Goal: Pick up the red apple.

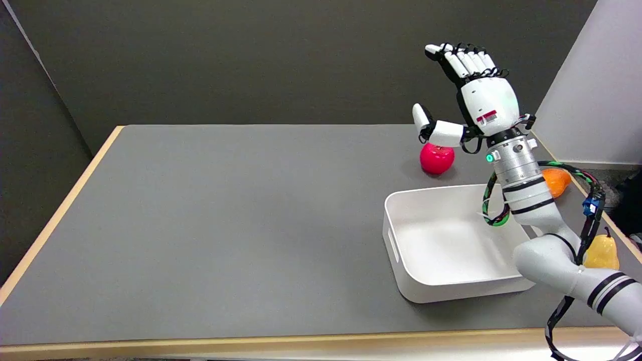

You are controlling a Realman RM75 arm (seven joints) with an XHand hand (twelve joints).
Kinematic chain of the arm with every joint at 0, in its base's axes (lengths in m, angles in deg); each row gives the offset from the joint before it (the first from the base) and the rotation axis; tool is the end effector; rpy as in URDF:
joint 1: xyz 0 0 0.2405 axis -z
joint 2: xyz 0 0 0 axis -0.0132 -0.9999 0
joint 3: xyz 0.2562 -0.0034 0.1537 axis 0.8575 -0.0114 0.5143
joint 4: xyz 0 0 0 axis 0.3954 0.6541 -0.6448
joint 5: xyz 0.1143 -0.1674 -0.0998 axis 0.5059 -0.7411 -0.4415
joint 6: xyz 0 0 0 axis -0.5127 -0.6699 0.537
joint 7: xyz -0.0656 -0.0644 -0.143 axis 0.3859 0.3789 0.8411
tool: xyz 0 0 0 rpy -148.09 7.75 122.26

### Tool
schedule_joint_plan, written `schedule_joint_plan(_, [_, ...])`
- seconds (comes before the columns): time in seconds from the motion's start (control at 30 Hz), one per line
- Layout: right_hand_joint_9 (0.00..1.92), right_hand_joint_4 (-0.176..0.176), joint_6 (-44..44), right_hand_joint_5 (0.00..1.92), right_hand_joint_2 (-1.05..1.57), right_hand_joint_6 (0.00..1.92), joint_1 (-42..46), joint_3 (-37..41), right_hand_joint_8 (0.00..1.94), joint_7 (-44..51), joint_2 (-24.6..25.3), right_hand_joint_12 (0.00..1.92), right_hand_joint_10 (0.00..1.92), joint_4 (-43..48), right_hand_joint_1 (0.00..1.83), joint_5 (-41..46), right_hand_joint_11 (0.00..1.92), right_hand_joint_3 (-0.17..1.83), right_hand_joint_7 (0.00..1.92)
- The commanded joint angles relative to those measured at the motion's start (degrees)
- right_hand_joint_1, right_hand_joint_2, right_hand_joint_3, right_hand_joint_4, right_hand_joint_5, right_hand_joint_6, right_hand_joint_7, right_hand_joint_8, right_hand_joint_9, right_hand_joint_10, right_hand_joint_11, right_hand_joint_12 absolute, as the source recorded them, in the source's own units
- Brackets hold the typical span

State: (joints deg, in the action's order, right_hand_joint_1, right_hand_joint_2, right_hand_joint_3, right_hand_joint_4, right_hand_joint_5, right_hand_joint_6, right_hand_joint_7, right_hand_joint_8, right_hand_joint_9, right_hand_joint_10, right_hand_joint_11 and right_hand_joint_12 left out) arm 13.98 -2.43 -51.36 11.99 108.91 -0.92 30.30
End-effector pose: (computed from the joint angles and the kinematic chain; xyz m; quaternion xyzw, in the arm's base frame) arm -0.1921 -0.3661 0.4355 0.6919 0.1626 0.2475 0.6585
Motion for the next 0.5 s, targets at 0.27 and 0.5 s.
schedule_joint_plan(0.27, [0.16,0.118,8.66,0.16,0.65,0.45,0.05,3.44,0.32,0.51,-6.19,1.08,0.59,3.35,0.33,0.14,0.10,1.02,0.23])
schedule_joint_plan(0.5, [0.18,0.118,25.86,0.19,0.65,0.47,6.83,20.83,0.33,0.59,-9.33,1.09,0.61,7.54,0.35,0.48,0.10,1.01,0.25])
